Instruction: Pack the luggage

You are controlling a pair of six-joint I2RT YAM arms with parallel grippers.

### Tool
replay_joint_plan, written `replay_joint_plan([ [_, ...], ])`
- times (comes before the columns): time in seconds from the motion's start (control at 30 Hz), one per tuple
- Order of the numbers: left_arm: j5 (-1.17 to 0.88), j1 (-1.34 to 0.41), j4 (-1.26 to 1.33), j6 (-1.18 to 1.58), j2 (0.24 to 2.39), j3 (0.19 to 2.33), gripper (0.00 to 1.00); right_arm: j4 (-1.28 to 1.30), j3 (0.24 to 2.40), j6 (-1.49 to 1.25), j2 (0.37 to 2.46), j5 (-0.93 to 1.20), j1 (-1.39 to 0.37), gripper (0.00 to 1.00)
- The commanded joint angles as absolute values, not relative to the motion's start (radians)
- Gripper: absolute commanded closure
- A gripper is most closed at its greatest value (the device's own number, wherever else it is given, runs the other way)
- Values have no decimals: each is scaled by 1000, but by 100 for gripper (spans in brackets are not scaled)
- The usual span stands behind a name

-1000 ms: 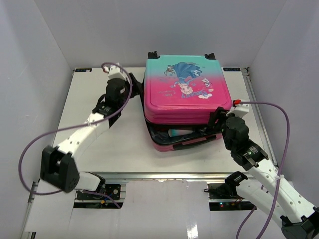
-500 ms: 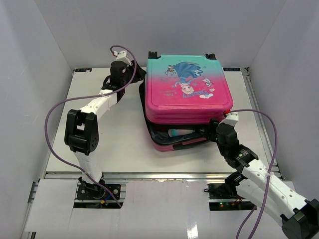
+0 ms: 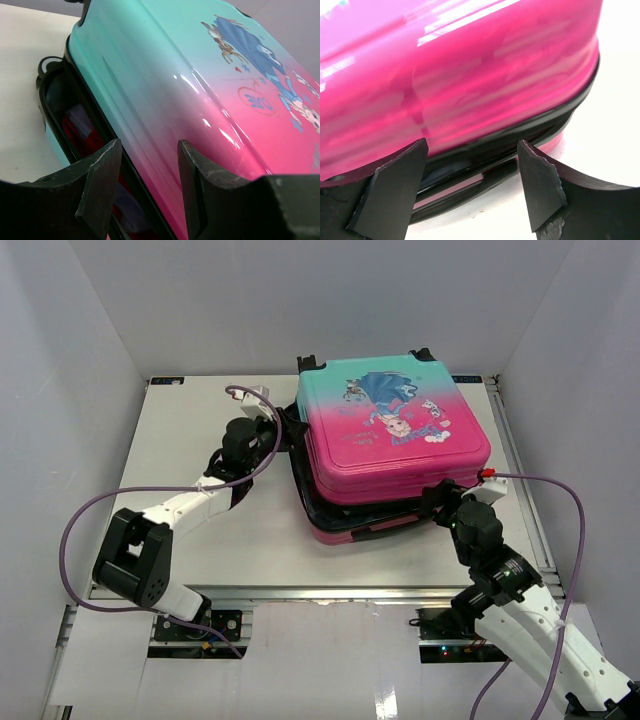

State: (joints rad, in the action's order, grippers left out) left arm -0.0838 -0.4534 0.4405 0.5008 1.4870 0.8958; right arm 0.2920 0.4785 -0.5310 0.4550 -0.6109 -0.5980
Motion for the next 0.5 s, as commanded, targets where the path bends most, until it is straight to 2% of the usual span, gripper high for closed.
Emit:
replay_joint_plan([
  [0.0, -179, -583, 526, 536, 1414, 838, 41, 318, 533, -564, 469, -646, -601, 19],
  [0.47, -107, -626, 534, 503, 1152, 654, 38, 294, 524, -581, 522, -734, -601, 16],
])
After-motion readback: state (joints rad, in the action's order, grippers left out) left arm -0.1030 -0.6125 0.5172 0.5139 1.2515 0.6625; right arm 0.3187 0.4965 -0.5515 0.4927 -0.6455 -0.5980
